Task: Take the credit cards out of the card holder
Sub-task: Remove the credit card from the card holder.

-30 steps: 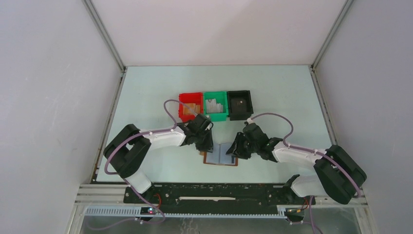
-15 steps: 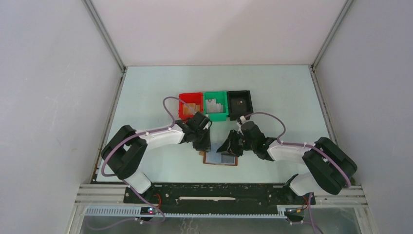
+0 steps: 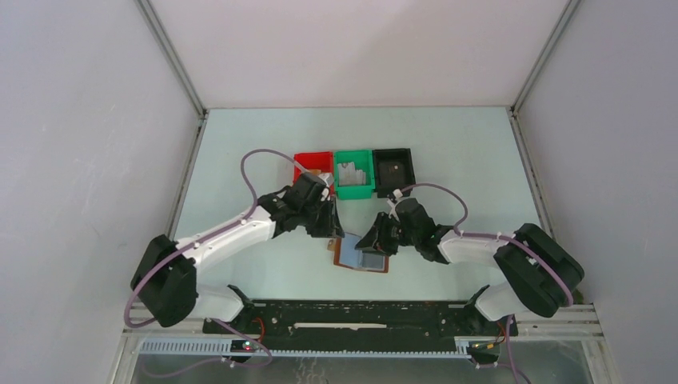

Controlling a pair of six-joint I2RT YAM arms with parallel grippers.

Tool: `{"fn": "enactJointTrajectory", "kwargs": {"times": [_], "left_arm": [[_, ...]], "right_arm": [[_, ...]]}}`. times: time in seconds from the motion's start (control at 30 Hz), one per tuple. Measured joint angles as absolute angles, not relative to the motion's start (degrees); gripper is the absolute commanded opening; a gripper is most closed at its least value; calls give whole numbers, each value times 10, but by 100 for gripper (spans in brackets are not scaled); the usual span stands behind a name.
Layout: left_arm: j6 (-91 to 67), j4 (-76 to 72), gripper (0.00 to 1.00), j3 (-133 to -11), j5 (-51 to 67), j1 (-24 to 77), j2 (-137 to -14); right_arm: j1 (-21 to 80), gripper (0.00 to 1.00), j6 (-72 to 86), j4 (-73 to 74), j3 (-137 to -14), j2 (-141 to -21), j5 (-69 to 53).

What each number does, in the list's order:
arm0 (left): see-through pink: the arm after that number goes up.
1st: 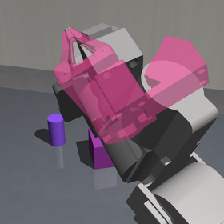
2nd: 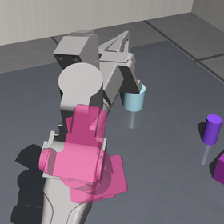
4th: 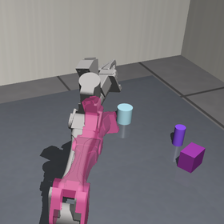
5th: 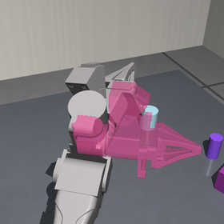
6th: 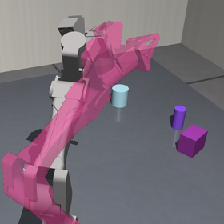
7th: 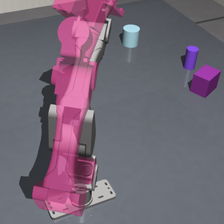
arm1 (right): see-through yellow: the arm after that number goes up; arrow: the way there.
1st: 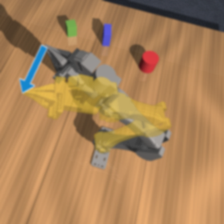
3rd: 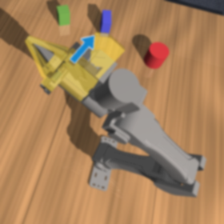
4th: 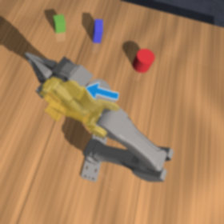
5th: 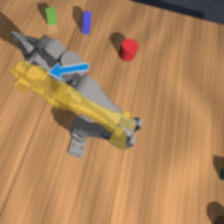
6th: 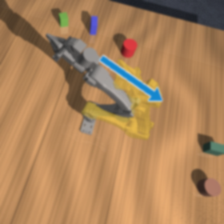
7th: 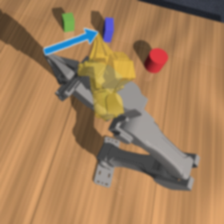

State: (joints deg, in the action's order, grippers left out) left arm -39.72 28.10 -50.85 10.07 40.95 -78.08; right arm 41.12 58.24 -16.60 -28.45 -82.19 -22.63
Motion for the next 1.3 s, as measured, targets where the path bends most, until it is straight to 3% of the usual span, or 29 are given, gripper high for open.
{"fn": "enactJointTrajectory", "kwargs": {"times": [0.17,0.27,0.5,0.73,0.93,1.07,1.3], "left_arm": [[-406,252,30,-509,125,409,-766],[-408,245,29,-509,131,409,-785],[-412,241,30,-509,137,409,-802],[-419,228,28,-509,136,407,-810],[-432,210,25,-493,124,390,-838],[-438,206,24,-476,111,384,-871],[-447,192,23,-464,112,382,-908]], "right_arm": [[413,23,582,-168,-287,-858,-226],[419,22,582,-167,-303,-892,-226],[433,43,583,-171,-350,-946,-228],[437,42,581,-173,-354,-946,-228],[437,40,563,-119,-354,-879,-212],[437,34,557,-114,-354,-855,-220],[438,11,557,-109,-354,-858,-219]]}}
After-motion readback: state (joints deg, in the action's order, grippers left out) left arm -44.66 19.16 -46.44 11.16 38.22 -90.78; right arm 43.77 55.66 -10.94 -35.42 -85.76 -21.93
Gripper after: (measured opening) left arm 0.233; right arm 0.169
